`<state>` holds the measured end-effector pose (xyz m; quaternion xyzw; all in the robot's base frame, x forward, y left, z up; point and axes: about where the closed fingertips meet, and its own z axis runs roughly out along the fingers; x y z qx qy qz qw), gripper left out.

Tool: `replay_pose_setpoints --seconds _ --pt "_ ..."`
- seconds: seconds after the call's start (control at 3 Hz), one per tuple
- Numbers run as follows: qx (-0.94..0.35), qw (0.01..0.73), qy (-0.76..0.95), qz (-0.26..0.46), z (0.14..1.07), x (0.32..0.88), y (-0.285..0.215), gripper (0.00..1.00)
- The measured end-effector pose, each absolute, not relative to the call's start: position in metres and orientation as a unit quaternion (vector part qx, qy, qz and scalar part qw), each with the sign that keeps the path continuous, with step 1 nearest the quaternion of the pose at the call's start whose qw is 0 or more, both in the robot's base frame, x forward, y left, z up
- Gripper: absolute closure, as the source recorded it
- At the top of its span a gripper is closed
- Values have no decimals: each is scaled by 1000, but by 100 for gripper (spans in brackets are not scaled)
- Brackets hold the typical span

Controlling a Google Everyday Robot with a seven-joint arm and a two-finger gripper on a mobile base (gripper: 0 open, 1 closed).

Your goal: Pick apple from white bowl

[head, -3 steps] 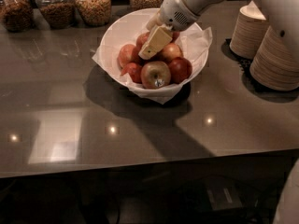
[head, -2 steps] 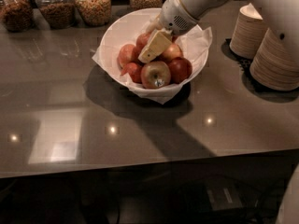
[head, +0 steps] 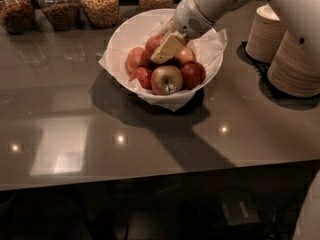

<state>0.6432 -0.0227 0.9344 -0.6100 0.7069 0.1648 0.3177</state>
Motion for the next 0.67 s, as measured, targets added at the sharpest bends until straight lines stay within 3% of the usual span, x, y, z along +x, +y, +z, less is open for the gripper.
replay_pose_setpoints --seconds 0.67 --pt "-607 327 707 159 937 647 -28 99"
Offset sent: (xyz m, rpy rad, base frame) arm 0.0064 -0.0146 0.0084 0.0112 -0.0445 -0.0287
